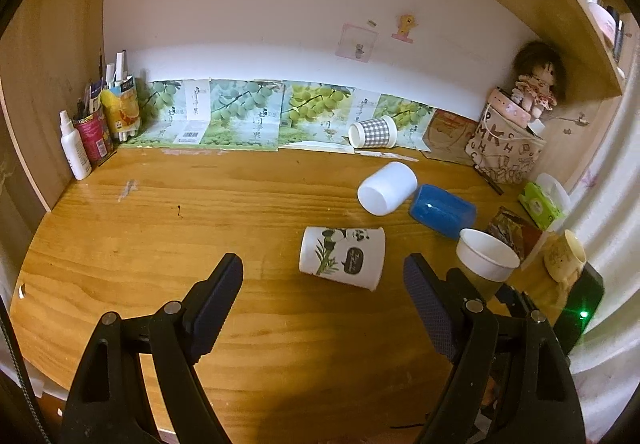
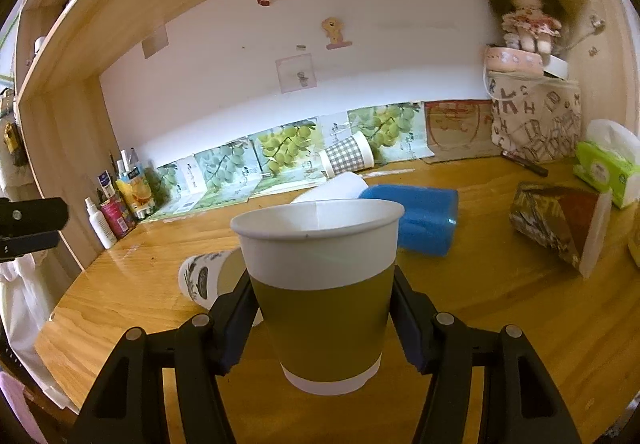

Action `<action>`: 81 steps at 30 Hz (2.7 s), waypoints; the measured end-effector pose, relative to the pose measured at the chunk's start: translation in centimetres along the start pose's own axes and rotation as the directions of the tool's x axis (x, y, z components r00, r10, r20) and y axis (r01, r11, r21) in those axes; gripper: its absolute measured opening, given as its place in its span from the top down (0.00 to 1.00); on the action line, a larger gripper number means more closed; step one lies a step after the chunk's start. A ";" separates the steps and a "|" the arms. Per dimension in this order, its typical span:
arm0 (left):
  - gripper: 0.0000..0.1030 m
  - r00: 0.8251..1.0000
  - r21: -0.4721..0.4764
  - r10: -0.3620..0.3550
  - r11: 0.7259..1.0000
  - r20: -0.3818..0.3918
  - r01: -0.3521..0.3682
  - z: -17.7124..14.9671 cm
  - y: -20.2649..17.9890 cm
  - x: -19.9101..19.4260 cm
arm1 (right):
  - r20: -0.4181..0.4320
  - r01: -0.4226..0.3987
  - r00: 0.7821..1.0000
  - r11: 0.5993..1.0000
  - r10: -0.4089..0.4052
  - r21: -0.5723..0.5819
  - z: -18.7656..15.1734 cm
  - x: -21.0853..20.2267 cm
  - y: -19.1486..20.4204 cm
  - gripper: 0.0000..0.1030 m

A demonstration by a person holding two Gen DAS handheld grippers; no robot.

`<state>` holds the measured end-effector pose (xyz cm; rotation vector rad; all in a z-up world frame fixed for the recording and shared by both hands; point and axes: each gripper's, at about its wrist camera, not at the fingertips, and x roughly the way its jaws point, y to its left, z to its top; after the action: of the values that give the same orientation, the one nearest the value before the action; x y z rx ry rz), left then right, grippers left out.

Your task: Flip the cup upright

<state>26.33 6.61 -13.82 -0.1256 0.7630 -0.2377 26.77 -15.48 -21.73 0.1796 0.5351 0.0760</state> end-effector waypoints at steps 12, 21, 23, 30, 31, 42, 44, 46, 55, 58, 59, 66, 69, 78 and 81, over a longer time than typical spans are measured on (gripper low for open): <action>0.17 1.000 -0.033 -0.005 0.999 0.010 0.006 -1.3 1.6 -1.4 | 0.067 0.047 0.997 0.999 -0.046 -0.012 -2.3 -0.4 0.4 0.38; 0.17 1.000 -0.032 0.000 0.999 0.009 0.000 -1.6 2.3 -1.9 | 0.077 0.072 0.995 0.997 -0.069 -0.025 -4.0 -0.6 0.8 0.38; 0.17 1.000 -0.024 0.001 1.000 0.017 0.000 -1.6 2.3 -2.2 | 0.071 0.071 0.995 0.997 -0.068 -0.033 -4.3 -0.6 1.0 0.38; 0.17 1.000 -0.016 -0.013 1.000 0.021 0.013 -2.1 2.5 -2.8 | 0.069 0.080 0.995 0.994 -0.075 -0.075 -5.8 -1.3 1.9 0.37; 0.17 1.000 -0.013 -0.016 1.000 0.019 0.016 -2.2 2.5 -2.9 | 0.066 0.083 0.995 0.993 -0.078 -0.082 -6.0 -1.3 2.0 0.36; 0.17 0.999 0.008 -0.046 0.999 -0.012 0.046 -2.6 1.7 -3.7 | -0.011 0.075 0.997 0.991 -0.077 -0.114 -7.6 -2.6 3.0 0.22; 0.17 0.998 0.002 -0.053 0.999 -0.025 0.053 -2.8 1.5 -3.8 | -0.033 0.066 0.997 0.992 -0.070 -0.106 -7.8 -3.1 3.0 0.22; 0.17 0.998 0.002 -0.048 0.999 -0.036 0.048 -3.2 1.1 -4.0 | -0.062 0.065 0.996 0.995 -0.070 -0.075 -7.9 -4.0 2.8 0.21; 0.17 0.993 -0.022 0.016 1.000 -0.121 -0.019 -4.3 -0.8 -4.7 | -0.177 0.056 0.983 0.998 -0.052 0.020 -6.5 -9.3 1.7 0.18; 0.17 0.992 -0.038 0.042 0.998 -0.122 -0.047 -4.2 -1.8 -5.7 | -0.207 0.046 0.978 0.998 -0.038 0.033 -5.1 -11.1 1.4 0.16; 0.17 0.992 -0.045 0.045 0.998 -0.120 -0.051 -4.1 -2.1 -6.2 | -0.214 0.047 0.976 0.998 -0.037 0.040 -4.5 -11.8 1.3 0.16; 0.13 0.993 -0.087 0.082 0.992 -0.079 -0.089 -3.4 -5.2 -10.1 | -0.261 0.026 0.965 0.999 -0.017 0.030 1.1 -16.3 1.1 0.11; 0.09 0.991 -0.104 0.122 0.986 -0.048 -0.126 -3.3 -6.4 -11.7 | -0.258 0.018 0.966 0.999 -0.027 -0.038 3.1 -18.1 1.4 0.11; 0.01 0.983 -0.115 0.179 0.978 0.039 -0.174 -3.7 -10.1 -16.0 | -0.295 -0.014 0.956 1.000 0.008 -0.017 6.2 -22.4 -0.1 0.02; 0.01 0.977 -0.096 0.202 0.976 0.068 -0.195 -3.8 -11.1 -16.9 | -0.276 -0.019 0.961 1.000 0.025 0.022 6.6 -23.9 -0.7 0.02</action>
<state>10.00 0.14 -3.04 -0.1405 0.7040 -0.0086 9.66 -19.97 -4.35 0.1953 0.8133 0.1187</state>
